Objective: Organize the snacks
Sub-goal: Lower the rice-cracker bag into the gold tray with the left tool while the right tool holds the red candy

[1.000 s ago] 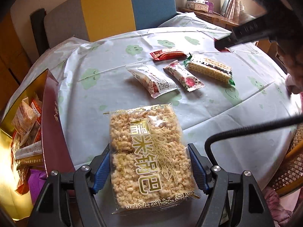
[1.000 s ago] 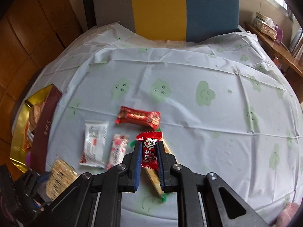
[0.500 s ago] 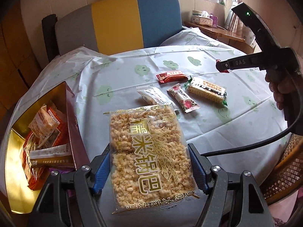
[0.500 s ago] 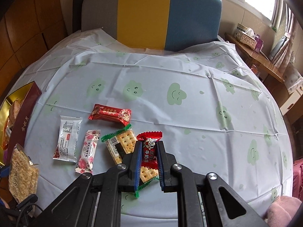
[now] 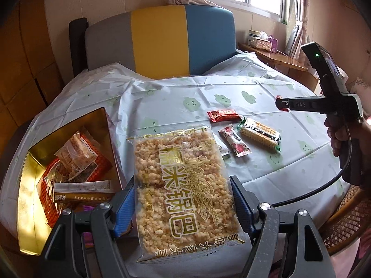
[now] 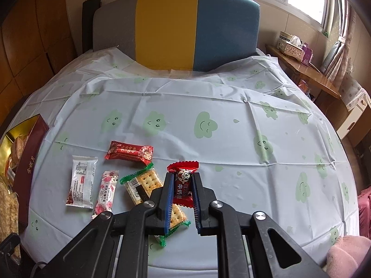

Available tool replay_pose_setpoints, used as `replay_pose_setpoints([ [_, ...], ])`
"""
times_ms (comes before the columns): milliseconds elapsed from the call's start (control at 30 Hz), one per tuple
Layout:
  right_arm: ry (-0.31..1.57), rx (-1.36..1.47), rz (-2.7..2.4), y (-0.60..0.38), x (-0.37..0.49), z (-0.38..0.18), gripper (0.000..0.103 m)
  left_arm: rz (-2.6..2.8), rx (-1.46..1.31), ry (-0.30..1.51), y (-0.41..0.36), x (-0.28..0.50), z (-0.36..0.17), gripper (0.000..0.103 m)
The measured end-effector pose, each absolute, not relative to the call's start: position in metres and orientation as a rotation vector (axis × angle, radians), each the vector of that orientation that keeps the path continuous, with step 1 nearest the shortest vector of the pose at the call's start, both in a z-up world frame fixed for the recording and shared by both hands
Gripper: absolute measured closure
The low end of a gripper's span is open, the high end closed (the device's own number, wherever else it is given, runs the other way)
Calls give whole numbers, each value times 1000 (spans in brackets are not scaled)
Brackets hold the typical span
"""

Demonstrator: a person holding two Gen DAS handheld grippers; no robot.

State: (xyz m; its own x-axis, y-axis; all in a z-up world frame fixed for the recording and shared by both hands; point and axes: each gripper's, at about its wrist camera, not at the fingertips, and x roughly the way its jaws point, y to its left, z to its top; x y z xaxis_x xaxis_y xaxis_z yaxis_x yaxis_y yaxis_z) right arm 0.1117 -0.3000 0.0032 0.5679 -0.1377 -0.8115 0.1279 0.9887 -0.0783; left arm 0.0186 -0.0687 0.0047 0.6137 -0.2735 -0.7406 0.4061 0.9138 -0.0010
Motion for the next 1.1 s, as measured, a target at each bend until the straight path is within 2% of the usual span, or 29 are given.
replay_pose_setpoints([
  [400,950,-17,-145,-298,110,5,88,-156,5,817,28,47,18,28],
  [700,946,-14,-134,-297,110,6,88,36,-168,908,112,57,-8,28],
  [867,950,-22,-130,-295,110,5,88,90,-216,935,128,55,-20,27],
  [1100,958,-27,-134,-295,110,4,88,142,-77,900,107,51,-21,27],
])
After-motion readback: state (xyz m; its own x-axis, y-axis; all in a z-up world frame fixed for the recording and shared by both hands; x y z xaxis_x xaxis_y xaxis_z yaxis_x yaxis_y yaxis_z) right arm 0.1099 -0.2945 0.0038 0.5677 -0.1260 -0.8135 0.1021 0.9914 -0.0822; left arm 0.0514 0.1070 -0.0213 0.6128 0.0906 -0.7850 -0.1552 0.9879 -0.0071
